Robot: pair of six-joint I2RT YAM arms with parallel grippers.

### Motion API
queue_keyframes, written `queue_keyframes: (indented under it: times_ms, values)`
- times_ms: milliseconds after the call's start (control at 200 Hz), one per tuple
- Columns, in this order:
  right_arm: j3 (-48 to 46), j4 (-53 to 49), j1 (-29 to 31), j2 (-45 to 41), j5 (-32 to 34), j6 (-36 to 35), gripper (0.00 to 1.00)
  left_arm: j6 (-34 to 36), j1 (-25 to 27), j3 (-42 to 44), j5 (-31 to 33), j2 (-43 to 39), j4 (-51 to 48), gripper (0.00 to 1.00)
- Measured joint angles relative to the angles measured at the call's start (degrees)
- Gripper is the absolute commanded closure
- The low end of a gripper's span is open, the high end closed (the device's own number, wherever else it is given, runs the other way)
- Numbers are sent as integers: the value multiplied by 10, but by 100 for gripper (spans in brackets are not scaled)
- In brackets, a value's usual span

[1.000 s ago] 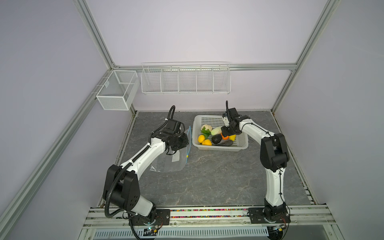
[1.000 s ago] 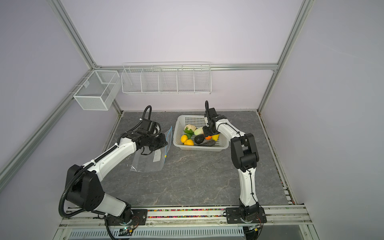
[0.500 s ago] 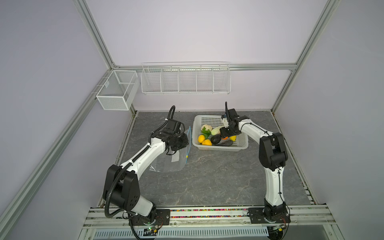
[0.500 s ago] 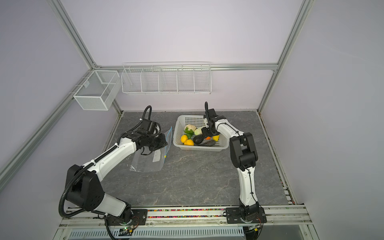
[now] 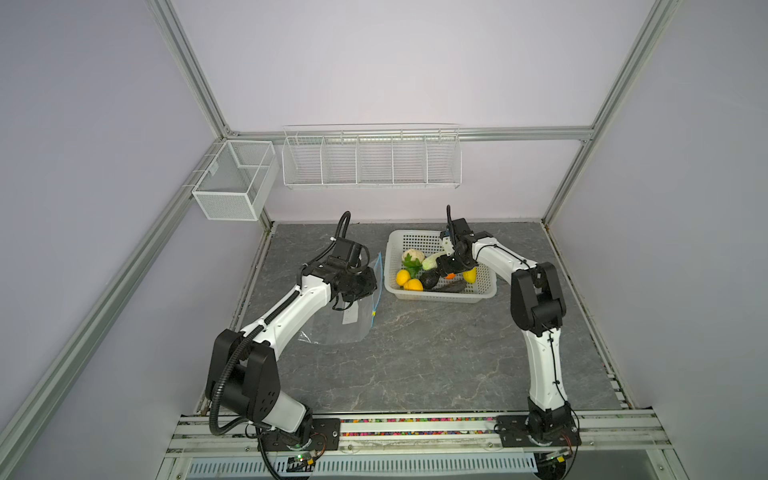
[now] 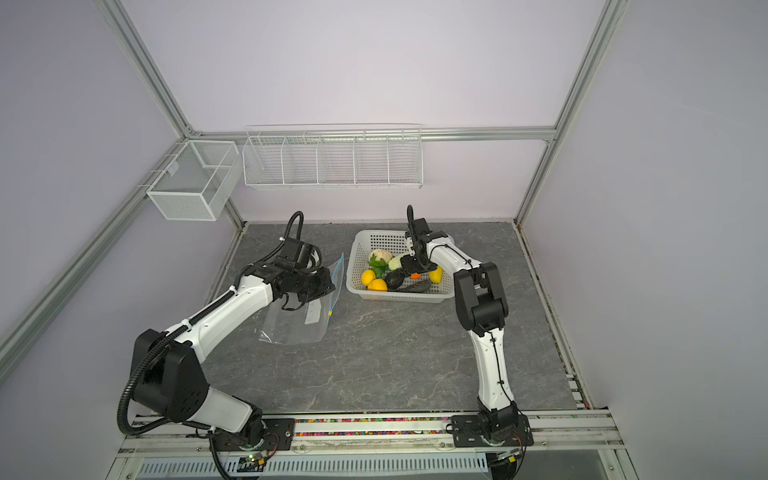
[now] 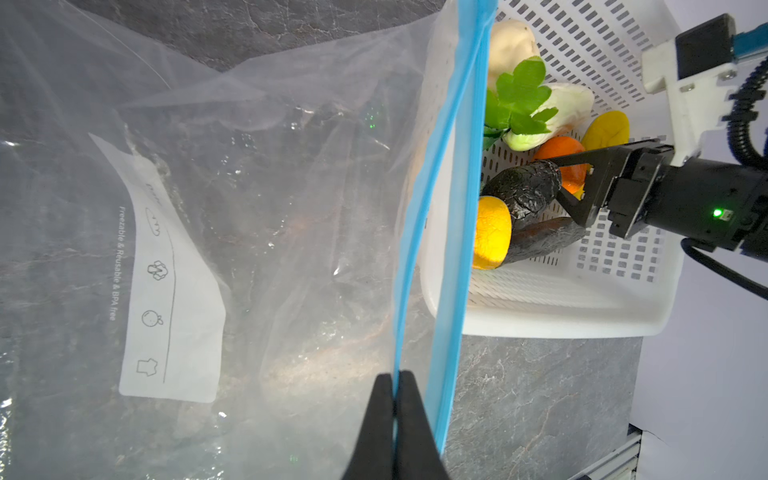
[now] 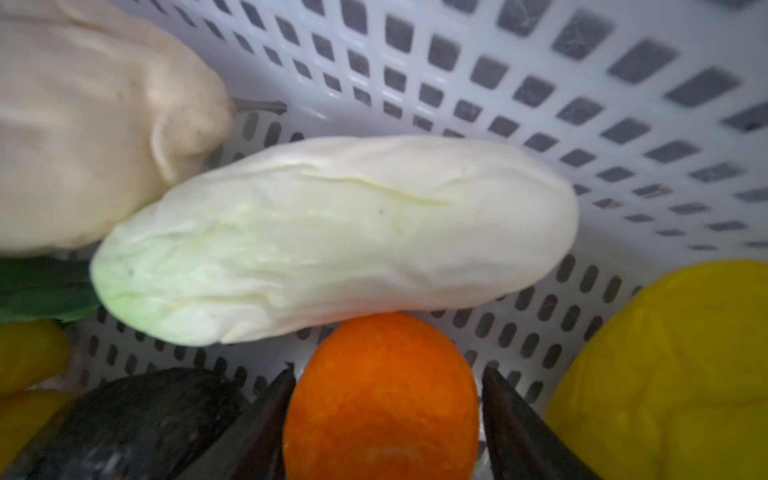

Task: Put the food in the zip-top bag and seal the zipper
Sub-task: 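Move the right gripper over the orange and lower onto it, then close the right gripper on the orange and lift it from the basket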

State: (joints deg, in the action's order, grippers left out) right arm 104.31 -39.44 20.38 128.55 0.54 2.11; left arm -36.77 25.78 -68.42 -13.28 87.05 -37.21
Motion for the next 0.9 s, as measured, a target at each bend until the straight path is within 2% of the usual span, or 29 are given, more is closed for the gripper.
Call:
queue_keyframes:
  times_ms: [500, 900]
  values:
    - [0, 0, 0, 0, -2, 5, 42, 0, 0, 0, 0, 0, 0, 100]
    - [0, 0, 0, 0, -4, 11, 47, 0, 0, 0, 0, 0, 0, 100]
